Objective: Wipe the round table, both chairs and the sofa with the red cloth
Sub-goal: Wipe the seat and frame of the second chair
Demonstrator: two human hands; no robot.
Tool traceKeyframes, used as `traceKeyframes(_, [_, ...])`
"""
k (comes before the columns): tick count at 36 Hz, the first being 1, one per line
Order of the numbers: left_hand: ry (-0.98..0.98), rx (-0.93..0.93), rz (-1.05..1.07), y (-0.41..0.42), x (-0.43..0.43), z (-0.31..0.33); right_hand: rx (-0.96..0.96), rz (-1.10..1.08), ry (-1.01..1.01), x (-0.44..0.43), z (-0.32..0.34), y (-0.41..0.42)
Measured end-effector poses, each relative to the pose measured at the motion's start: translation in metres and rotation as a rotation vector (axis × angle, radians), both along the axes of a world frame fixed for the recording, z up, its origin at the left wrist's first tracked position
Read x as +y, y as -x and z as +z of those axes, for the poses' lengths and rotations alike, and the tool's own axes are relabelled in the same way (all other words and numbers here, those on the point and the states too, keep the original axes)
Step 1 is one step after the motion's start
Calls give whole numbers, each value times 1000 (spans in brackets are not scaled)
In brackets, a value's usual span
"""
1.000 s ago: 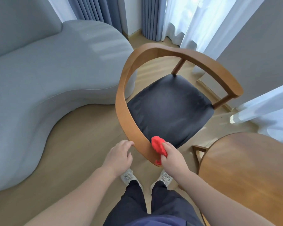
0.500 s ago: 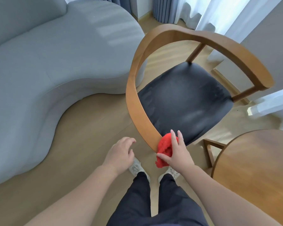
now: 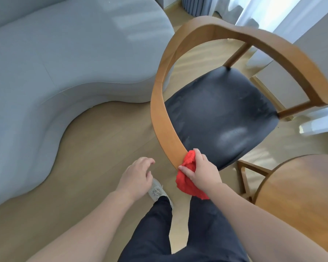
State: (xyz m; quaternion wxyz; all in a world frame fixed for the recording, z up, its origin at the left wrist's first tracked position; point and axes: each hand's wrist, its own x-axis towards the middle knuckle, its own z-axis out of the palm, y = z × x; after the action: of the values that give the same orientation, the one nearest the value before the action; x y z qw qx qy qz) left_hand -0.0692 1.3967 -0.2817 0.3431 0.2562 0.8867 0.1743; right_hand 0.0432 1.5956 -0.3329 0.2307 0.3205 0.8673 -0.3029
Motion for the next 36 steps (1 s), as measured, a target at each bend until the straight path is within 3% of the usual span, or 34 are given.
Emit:
traceKeyframes(16, [20, 23, 284, 4, -5, -6, 41, -29, 17, -9, -3, 80])
traceKeyframes(26, [20, 75, 342, 11, 0, -5, 82, -128, 59, -13, -7, 130])
traceKeyframes(32, [22, 84, 346, 13, 5, 0, 140, 1, 300, 4, 1, 102])
traceKeyframes(36, [7, 94, 350, 16, 7, 1, 117, 60, 278, 10, 1, 91])
